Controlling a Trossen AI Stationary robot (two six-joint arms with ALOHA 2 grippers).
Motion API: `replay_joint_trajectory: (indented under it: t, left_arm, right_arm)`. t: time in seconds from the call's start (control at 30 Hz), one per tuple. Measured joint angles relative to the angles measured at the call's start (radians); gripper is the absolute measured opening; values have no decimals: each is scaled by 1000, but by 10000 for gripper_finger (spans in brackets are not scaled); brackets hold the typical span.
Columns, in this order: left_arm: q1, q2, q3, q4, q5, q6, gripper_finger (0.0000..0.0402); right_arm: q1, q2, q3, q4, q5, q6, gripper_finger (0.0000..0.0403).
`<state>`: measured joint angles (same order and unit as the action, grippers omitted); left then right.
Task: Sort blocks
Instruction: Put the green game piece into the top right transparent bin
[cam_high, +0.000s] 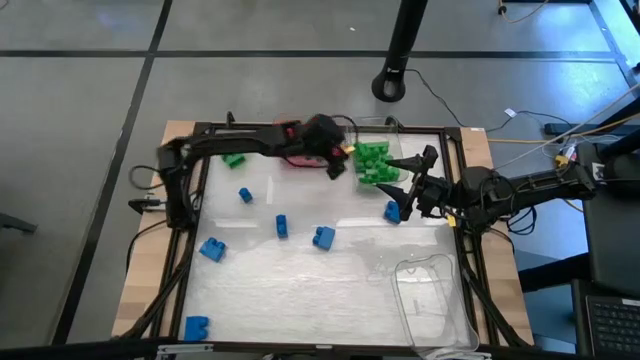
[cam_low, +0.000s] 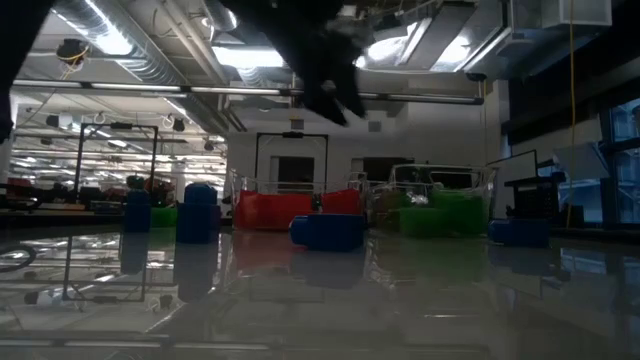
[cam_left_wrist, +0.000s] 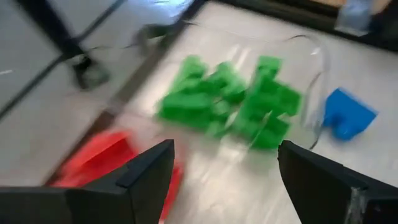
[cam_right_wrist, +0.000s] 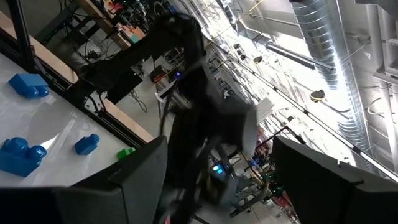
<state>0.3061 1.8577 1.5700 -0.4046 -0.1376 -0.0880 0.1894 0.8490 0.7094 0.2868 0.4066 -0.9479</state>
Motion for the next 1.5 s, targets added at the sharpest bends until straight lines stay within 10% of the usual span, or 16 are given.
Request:
replay_joint_trajectory:
  t: [0.53,1.0,1.5]
  left_arm:
    - [92,-287,-87,-716,-487,-267,264]
    - [243,-284,-473,-565,-488,-302,265]
    - [235,-148,-546,-582,-580,-306,265]
  right_arm:
    - [0,0,0,-6,0,8,289]
    - [0,0,0,1,0,8,289]
    - [0,0,0,2,0,8,289]
